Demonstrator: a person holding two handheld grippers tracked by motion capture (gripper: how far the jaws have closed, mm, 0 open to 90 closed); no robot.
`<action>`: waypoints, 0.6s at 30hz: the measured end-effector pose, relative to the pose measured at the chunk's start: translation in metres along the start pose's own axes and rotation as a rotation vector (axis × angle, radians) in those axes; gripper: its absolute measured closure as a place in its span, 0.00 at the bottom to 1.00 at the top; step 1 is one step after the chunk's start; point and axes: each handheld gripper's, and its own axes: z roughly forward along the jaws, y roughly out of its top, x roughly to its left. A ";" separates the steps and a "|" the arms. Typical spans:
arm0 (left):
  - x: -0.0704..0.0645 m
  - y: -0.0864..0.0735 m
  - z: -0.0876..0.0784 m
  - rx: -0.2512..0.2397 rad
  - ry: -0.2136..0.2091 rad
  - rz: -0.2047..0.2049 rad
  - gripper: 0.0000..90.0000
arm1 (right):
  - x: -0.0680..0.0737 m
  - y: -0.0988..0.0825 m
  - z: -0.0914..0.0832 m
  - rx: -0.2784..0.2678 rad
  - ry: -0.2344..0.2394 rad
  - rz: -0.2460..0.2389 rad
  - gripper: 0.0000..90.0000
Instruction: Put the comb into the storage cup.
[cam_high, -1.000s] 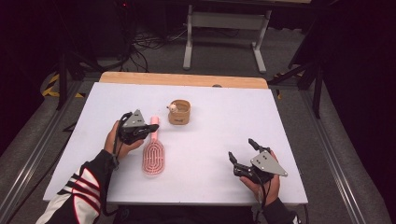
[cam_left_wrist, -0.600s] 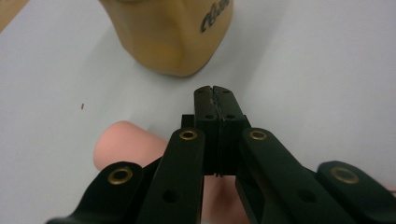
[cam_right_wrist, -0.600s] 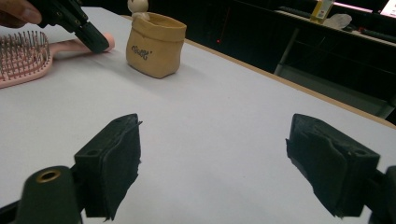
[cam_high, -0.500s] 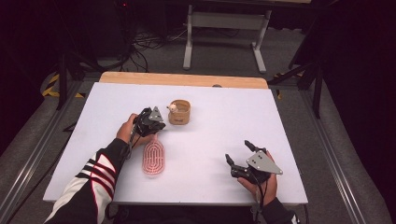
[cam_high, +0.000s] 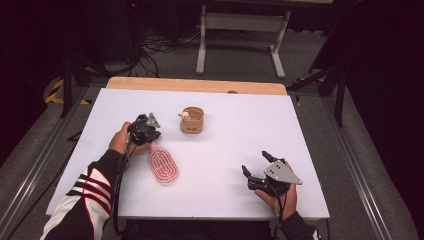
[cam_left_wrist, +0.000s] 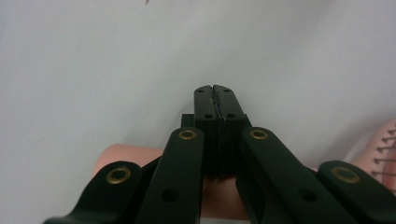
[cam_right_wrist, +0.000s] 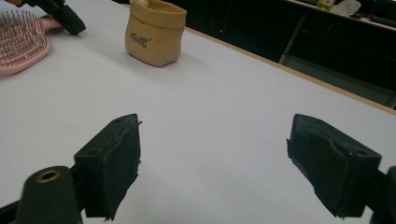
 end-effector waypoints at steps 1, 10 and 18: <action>0.002 -0.006 -0.002 -0.011 0.006 -0.022 0.99 | 0.000 0.000 0.001 0.002 0.002 -0.003 0.19; 0.003 -0.046 -0.025 -0.044 0.038 -0.097 0.98 | -0.001 -0.003 0.004 0.028 0.005 0.005 0.19; -0.001 -0.070 -0.042 -0.036 0.052 -0.102 0.98 | -0.002 -0.003 0.004 0.024 0.004 0.000 0.19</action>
